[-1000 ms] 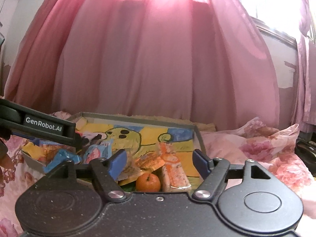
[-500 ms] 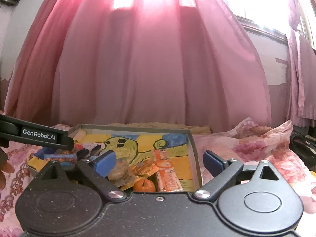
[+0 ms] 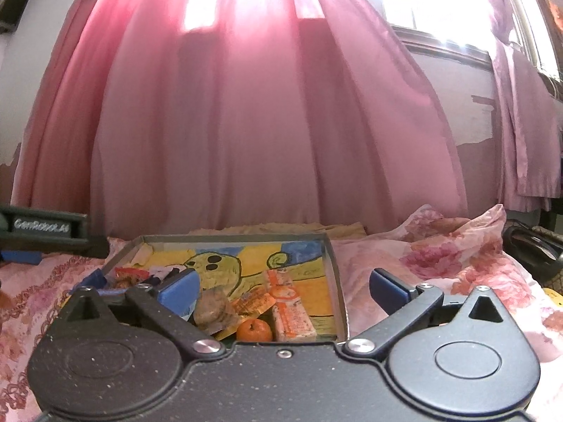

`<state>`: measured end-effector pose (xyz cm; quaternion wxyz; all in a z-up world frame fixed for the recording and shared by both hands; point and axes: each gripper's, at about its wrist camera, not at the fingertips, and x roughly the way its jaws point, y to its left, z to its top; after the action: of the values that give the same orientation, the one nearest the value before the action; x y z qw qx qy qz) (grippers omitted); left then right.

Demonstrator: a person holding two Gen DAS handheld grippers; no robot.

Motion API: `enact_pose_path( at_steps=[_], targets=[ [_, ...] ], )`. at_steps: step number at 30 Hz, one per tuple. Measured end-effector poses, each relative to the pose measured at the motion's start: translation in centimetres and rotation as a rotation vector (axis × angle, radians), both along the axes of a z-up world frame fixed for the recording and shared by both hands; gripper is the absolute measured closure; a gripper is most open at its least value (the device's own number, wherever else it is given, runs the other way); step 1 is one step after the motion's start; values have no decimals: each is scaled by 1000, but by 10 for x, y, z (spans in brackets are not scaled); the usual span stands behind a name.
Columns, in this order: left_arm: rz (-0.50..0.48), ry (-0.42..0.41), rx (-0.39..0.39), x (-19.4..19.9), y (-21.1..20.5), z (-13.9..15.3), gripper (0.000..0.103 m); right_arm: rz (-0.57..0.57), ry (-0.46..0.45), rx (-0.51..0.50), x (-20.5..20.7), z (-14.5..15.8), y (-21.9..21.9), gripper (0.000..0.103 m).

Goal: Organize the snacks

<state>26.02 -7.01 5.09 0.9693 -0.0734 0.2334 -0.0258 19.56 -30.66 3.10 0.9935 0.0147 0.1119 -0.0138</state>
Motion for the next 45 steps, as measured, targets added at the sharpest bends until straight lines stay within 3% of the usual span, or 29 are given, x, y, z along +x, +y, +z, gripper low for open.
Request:
enact_pose_path(
  at_steps=[15, 22, 39, 45],
  targets=[
    [39, -80, 11, -97, 13, 9, 1, 8, -34, 100, -74, 17, 7, 1],
    [52, -138, 74, -148, 20, 10, 0, 53, -14, 132, -108, 13, 14, 1],
    [17, -99, 52, -211, 45, -14, 0, 0, -47, 57, -184, -8, 36, 1],
    [50, -83, 21, -222, 63, -25, 0, -25, -45, 44, -200, -12, 47, 1]
  ],
)
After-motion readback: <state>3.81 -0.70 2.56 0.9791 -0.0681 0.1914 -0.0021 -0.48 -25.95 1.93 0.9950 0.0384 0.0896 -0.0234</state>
